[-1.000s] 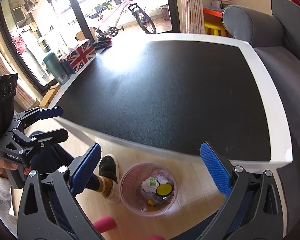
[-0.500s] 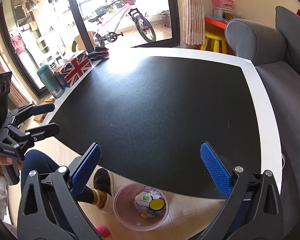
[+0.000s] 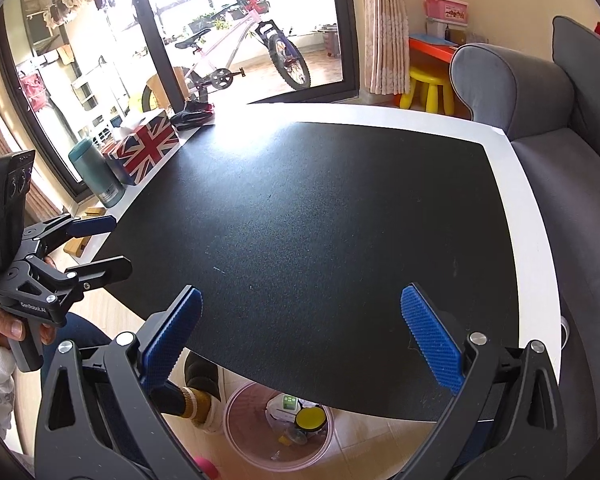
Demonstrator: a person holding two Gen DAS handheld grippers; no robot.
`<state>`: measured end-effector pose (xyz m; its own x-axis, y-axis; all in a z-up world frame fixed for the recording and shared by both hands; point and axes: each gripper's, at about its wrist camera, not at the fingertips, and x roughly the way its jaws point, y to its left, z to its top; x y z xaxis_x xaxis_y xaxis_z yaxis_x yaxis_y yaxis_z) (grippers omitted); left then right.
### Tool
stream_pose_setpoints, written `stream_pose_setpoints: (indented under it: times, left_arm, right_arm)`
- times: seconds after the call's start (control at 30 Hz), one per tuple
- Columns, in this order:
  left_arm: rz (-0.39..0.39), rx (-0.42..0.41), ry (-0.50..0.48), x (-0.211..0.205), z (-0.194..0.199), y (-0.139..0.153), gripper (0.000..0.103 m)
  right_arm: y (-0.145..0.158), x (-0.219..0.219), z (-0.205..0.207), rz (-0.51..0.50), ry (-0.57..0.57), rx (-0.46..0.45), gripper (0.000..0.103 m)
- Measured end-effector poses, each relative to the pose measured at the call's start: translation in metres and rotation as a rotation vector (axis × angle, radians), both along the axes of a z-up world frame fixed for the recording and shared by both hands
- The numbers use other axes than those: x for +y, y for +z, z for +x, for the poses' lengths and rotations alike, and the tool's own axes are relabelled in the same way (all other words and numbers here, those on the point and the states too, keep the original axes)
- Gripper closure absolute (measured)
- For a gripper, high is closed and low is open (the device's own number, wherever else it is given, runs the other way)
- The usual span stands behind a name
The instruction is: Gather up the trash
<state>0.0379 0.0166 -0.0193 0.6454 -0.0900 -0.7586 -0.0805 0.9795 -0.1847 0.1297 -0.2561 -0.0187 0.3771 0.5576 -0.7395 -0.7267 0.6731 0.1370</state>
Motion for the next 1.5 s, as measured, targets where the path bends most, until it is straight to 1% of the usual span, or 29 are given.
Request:
stream_pose_setpoints:
  times: [0.17,0.2,0.3,0.37,0.5,1.5]
  left_arm:
    - [-0.014,0.001,0.014,0.0001,0.0016,-0.0012,0.006]
    - [-0.01,-0.001,0.017,-0.0004,0.0016,-0.0011,0.006]
    - [0.036,-0.019,0.053,-0.0007,-0.0007,0.0016,0.006]
    - [0.023,-0.026,0.053,-0.0006,-0.0014,0.003,0.006]
    - [0.022,-0.034,0.06,-0.0004,-0.0014,0.0051,0.006]
    - [0.035,-0.037,0.038,-0.0064,-0.0002,0.0054,0.006]
  right_arm:
    - [0.0,0.0001,0.0002,0.001,-0.001,0.002,0.005]
    - [0.0,0.0001,0.0004,0.002,-0.001,0.003,0.005]
    - [-0.0016,0.001,0.0006,-0.002,-0.003,0.002,0.005]
    - [-0.0028,0.0012,0.0004,-0.004,-0.005,0.002,0.005]
    - [-0.0037,0.0021,0.0006,-0.004,-0.002,0.0,0.005]
    - [-0.0069,0.0039,-0.0012,-0.013,0.003,0.001,0.005]
